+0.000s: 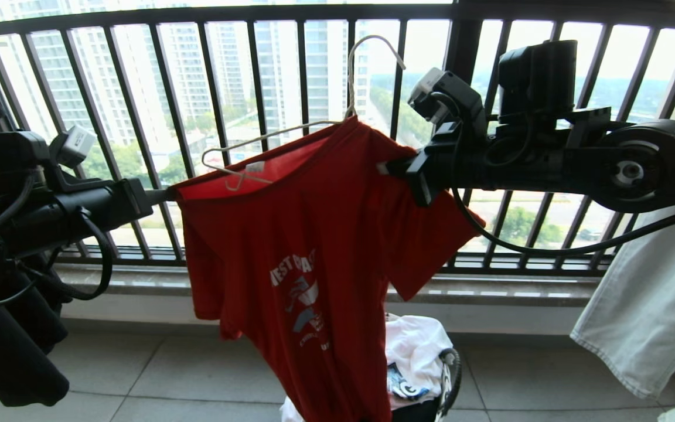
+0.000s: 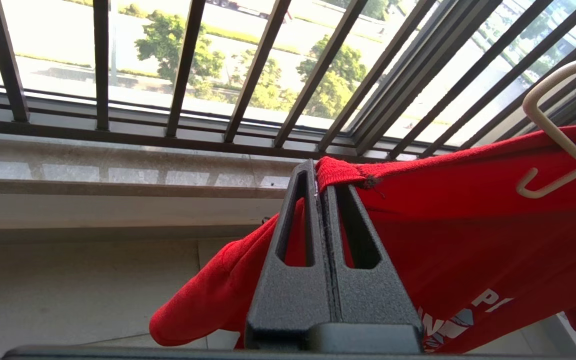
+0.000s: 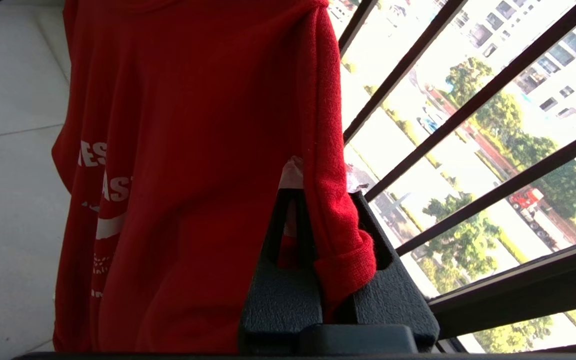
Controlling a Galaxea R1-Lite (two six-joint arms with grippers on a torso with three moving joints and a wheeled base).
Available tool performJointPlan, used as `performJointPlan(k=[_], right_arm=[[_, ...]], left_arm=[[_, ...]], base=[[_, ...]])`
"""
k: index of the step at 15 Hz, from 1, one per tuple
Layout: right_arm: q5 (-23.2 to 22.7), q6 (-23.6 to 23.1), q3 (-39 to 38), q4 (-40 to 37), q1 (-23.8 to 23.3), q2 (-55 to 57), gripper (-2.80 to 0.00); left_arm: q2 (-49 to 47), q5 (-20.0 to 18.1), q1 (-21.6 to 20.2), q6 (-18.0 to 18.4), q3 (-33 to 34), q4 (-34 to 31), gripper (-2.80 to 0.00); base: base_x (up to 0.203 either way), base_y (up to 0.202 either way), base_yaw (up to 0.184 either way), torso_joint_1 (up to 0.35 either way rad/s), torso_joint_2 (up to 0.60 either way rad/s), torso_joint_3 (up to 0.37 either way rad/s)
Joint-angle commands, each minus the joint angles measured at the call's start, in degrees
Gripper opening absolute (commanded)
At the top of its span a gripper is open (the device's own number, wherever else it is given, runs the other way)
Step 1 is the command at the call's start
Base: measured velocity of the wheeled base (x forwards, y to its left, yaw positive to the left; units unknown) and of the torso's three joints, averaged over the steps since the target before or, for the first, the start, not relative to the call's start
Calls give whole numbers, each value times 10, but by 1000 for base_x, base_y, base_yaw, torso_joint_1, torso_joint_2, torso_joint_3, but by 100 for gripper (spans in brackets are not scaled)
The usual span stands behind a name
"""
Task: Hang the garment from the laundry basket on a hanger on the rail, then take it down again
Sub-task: Hang the clothes on the clothes rack
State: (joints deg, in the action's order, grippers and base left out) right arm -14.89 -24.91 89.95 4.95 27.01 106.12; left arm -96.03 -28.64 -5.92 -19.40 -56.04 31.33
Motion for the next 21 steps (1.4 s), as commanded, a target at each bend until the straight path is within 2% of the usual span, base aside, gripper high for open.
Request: performJointPlan(k=[1, 4, 17, 21], right_arm=[[2, -6, -18, 37, 1, 8, -280], [13, -18, -27, 82, 1, 24, -280], [14, -29, -49, 88, -3, 30, -280], [12, -28, -69, 130, -7, 37, -280]], left_arm=[[2, -2, -3, -1, -9, -7, -280], [8, -2, -6, 0, -26, -58, -280], [14, -2, -11, -1, -56, -64, -280], [24, -2, -15, 0, -110, -133, -280]], base=[[0, 0, 0, 0, 0, 0], [0, 0, 0, 0, 0, 0], [0, 0, 0, 0, 0, 0], [0, 0, 0, 0, 0, 0]])
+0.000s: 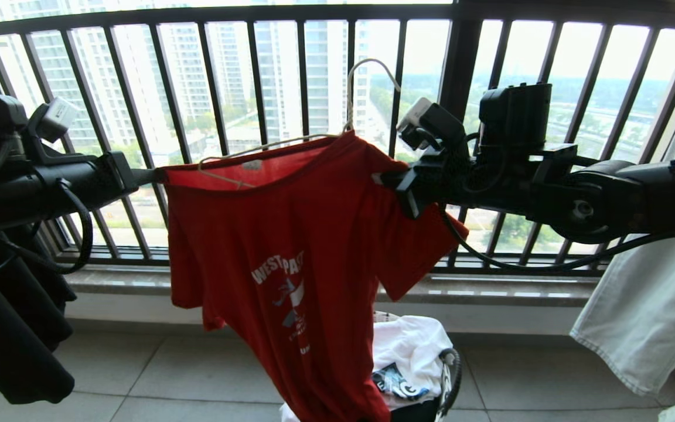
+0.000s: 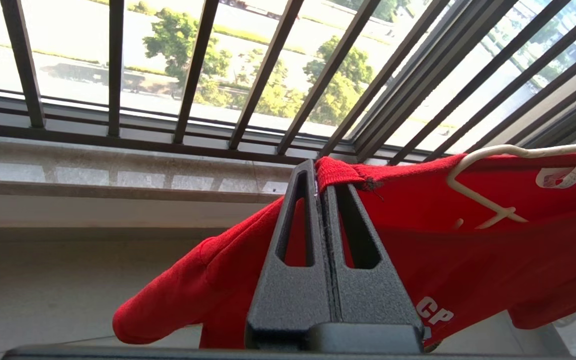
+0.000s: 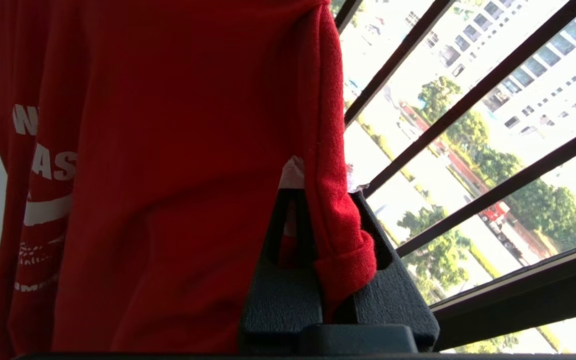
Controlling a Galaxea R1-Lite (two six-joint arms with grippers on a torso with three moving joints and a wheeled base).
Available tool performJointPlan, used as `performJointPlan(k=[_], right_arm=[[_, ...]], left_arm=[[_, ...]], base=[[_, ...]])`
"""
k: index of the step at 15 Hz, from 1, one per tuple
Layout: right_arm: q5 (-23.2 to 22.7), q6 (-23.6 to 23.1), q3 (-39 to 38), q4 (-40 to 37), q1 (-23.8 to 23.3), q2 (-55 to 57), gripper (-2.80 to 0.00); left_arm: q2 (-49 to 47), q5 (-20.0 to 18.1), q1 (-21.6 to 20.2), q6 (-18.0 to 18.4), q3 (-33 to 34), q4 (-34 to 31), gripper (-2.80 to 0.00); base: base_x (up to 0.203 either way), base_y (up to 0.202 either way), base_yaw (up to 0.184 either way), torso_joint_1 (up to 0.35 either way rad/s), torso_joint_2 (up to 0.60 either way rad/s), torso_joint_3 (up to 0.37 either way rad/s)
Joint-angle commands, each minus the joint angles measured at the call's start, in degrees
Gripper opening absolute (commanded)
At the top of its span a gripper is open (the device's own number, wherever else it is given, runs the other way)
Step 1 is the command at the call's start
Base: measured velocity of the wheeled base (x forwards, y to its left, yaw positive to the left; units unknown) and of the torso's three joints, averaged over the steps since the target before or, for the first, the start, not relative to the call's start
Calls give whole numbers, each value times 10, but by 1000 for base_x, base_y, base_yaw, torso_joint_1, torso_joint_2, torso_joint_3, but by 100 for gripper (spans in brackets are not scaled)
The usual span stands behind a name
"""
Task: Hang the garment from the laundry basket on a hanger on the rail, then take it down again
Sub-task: Hang the clothes on the clothes rack
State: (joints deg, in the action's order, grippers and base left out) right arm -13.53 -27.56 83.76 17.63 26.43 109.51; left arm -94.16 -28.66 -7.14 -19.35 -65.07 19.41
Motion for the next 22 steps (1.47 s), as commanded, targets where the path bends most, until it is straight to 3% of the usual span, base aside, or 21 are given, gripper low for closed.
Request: performJointPlan(k=[1, 5, 8, 11, 14, 20, 22], right_arm=[[-2, -2, -7, 3, -1, 4, -280], [-3, -1, -6, 3, -1, 11, -280], [-4, 1, 15, 4, -1, 31, -280], [-5, 9, 31, 3, -1, 45, -280], [-7, 48, 40, 4, 4, 59, -280], [-19, 78, 32, 5, 14, 68, -280], [-21, 78, 17, 5, 14, 62, -280]], left_arm=[[5, -1, -3, -1, -30, -18, -280], [3, -2, 1, -3, -72, -22, -280], [7, -2, 22, -2, -116, -84, -280], [0, -1, 63, -3, -142, -100, -280], [-20, 6, 124, -4, -178, -103, -280], [-95, 31, 175, 2, -326, -148, -280], [-111, 46, 181, 65, -358, -206, -280]], base=[[0, 0, 0, 0, 0, 0], [0, 0, 0, 0, 0, 0], [0, 0, 0, 0, 0, 0], [0, 0, 0, 0, 0, 0], [0, 0, 0, 0, 0, 0], [0, 0, 0, 0, 0, 0], [0, 0, 0, 0, 0, 0]])
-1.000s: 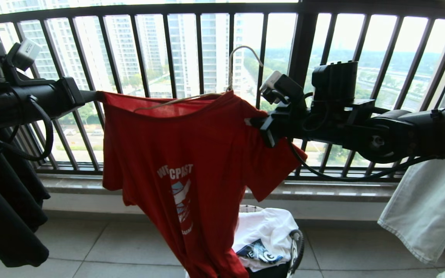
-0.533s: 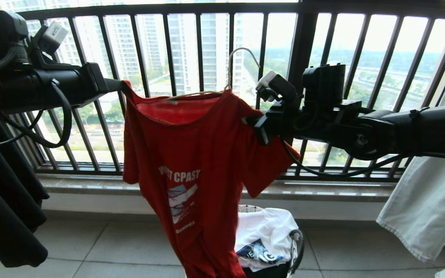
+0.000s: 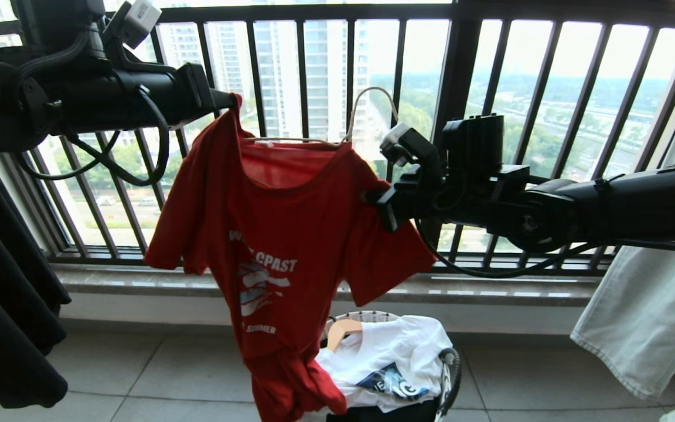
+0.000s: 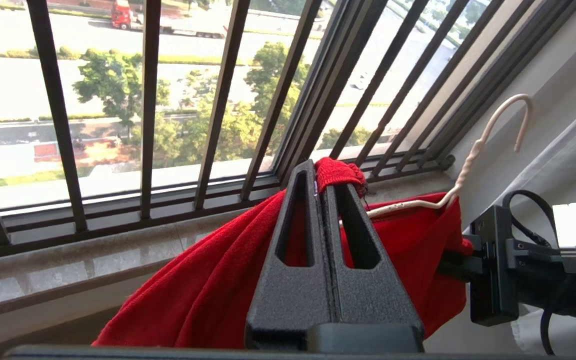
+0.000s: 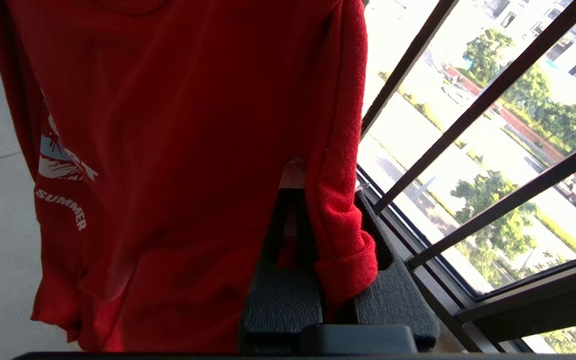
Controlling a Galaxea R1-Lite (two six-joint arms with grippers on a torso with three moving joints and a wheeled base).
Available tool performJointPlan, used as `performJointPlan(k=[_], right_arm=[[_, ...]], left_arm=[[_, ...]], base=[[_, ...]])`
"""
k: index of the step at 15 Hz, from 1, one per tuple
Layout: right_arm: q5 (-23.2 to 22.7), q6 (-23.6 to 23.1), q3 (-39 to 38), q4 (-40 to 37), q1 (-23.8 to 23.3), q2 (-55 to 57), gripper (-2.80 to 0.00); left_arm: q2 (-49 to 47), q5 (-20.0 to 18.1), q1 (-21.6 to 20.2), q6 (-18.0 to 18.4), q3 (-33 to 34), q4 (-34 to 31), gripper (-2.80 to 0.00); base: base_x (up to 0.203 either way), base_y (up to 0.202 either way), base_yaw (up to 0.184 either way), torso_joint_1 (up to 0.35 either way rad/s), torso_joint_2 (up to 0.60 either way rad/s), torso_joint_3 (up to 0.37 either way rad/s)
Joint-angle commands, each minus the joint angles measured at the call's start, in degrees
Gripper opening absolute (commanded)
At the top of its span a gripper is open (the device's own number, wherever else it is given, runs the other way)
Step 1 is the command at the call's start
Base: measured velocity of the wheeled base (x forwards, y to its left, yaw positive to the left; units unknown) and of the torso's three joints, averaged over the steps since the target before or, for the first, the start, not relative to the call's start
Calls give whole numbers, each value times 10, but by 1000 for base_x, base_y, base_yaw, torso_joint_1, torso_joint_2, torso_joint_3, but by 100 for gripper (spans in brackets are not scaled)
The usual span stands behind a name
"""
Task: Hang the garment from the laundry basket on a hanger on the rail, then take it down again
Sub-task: Hang the clothes on the clothes rack
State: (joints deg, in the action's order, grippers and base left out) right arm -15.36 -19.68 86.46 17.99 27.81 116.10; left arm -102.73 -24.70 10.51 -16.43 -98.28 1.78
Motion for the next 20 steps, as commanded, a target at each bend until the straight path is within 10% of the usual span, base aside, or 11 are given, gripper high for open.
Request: performJointPlan(k=[1, 11, 20], right_arm=[[-4, -1, -18, 2, 1, -8, -280], [-5, -6, -109, 3, 1, -82, -280], [-2, 2, -135, 116, 2, -49, -280]], left_arm=[[-30, 46, 4, 67, -31, -45, -280], [-21, 87, -69, 139, -30, -59, -280], [-5, 87, 6, 139, -57, -87, -280]], base=[[0, 0, 0, 0, 0, 0], [0, 0, 0, 0, 0, 0], [0, 0, 0, 0, 0, 0]])
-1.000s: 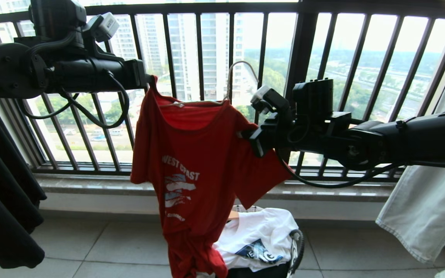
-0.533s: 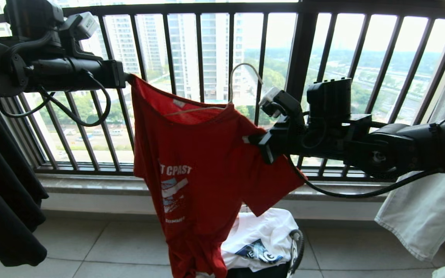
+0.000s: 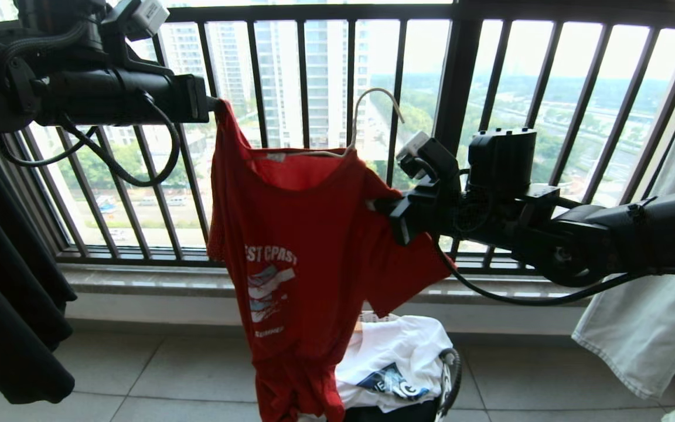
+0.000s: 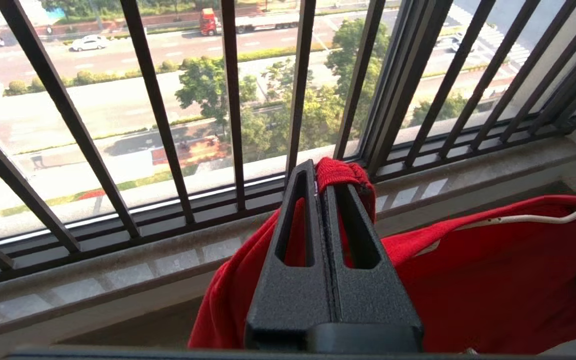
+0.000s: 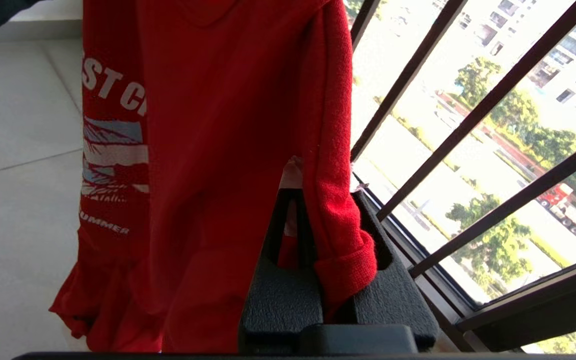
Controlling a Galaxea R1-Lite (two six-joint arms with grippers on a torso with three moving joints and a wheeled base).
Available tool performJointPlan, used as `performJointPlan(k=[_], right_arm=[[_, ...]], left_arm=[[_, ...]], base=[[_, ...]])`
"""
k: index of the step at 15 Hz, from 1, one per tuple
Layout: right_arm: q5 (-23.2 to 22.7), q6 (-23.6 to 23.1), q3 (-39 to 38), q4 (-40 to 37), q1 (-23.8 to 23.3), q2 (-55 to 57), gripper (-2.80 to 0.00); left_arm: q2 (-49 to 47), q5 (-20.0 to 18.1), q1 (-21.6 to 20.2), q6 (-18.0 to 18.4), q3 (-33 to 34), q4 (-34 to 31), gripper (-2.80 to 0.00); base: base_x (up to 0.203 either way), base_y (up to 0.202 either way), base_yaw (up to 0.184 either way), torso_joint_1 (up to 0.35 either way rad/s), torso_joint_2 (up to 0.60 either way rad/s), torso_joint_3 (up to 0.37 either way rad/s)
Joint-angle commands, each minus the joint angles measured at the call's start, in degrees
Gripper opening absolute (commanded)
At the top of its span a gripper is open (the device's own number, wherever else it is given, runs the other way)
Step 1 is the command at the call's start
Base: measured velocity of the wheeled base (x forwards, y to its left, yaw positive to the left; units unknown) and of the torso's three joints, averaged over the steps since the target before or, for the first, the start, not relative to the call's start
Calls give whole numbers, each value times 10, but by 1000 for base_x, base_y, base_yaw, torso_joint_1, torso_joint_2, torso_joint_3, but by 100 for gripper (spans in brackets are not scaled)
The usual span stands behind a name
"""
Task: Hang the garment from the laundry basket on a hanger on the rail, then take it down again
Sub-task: Hang the clothes on the clothes rack
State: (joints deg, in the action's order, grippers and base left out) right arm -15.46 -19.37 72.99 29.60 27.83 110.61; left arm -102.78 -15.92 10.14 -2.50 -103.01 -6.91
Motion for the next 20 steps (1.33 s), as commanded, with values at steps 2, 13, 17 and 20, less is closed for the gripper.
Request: performJointPlan(k=[2, 13, 17, 20], right_arm=[[-1, -1, -4, -1, 7, 6, -280], [4, 20, 3, 1, 20, 8, -280], [9, 19, 1, 2, 19, 5, -280], [16, 19, 0, 2, 18, 6, -280]], left_arm=[[-25, 1, 16, 1, -34, 0, -280], [-37, 158, 82, 8, -77, -59, -280], [-34, 171, 49, 11, -81, -33, -280], [-24, 172, 25, 16, -84, -21, -280]], base=[[0, 0, 0, 0, 0, 0], [0, 0, 0, 0, 0, 0], [0, 0, 0, 0, 0, 0], [0, 0, 0, 0, 0, 0]])
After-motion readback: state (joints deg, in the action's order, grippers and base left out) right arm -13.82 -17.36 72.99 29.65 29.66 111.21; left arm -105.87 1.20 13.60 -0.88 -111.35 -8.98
